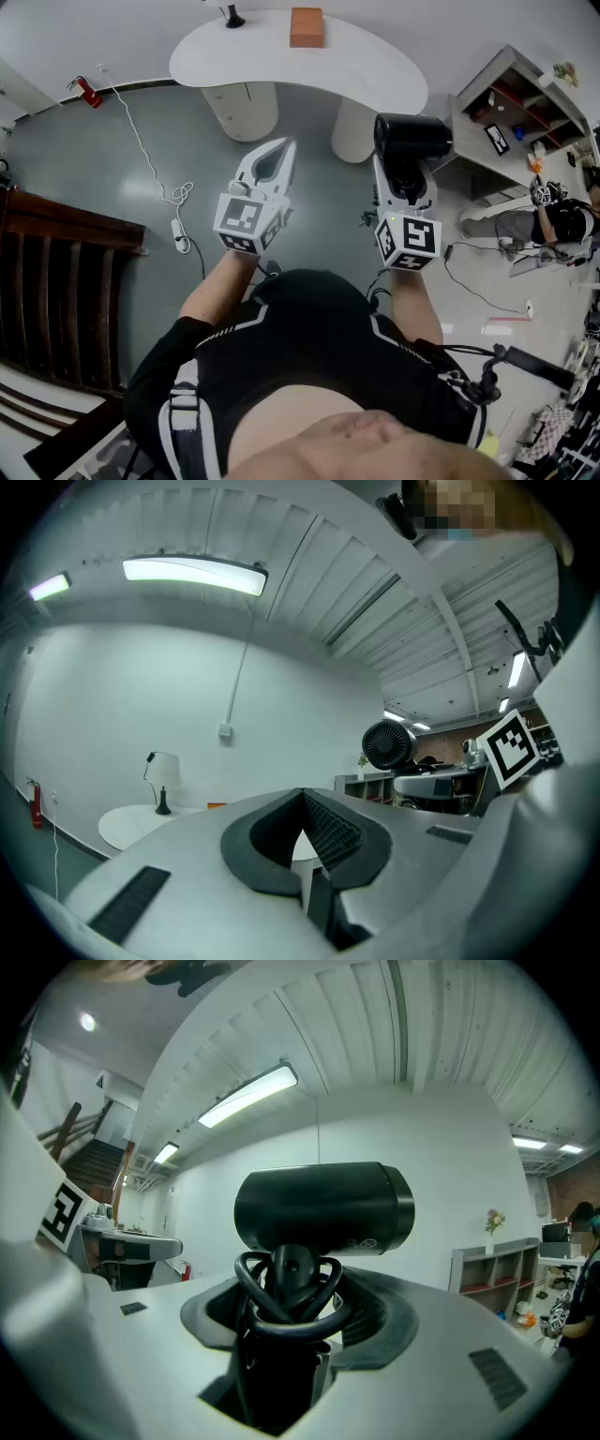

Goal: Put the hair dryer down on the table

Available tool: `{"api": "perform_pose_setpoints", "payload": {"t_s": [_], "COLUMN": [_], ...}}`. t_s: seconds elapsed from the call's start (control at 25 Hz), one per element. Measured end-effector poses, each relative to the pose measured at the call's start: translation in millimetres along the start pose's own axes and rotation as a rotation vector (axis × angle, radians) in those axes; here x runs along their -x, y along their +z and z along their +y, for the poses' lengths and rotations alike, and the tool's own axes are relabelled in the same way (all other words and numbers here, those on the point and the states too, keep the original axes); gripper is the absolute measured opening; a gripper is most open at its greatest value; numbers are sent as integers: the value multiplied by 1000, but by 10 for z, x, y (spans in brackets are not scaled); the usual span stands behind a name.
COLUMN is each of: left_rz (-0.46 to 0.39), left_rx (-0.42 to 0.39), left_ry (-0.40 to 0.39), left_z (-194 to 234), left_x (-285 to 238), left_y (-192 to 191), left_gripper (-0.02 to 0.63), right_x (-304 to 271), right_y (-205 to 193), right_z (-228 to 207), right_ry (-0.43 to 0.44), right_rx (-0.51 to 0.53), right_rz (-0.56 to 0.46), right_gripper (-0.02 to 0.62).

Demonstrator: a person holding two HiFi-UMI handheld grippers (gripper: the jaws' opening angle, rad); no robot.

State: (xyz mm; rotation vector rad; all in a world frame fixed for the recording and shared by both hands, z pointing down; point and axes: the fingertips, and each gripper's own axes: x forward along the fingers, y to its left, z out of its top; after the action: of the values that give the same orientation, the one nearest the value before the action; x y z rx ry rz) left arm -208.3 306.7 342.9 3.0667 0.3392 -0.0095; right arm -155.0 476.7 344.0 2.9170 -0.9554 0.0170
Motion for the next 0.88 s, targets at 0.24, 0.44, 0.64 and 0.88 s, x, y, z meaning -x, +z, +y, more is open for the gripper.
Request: {"api": "perform_pose_setpoints", "payload": {"t_s": [0.24,0.44,0.64,0.88], "left_rz": [-7,-9,-5,-6], "left_rx": [1,1,10,19], "left_ry": [-22,-25,-33,-28], "left_z": [-9,39,141,389], "left_x": [7,41,70,147], "left_y": [-28,-47,-31,-38], "left_gripper": [31,31,31,31], "right_x": [-18,-64,-136,-256], "right_y": [-16,0,66,134], "right_z": [18,68,181,409], "right_ry": [-8,-10,-12,-2], "right_rx": [6,-1,-15,-10], "right_rz": [4,-10,-15,-26], "right_gripper": [262,262,262,264]}}
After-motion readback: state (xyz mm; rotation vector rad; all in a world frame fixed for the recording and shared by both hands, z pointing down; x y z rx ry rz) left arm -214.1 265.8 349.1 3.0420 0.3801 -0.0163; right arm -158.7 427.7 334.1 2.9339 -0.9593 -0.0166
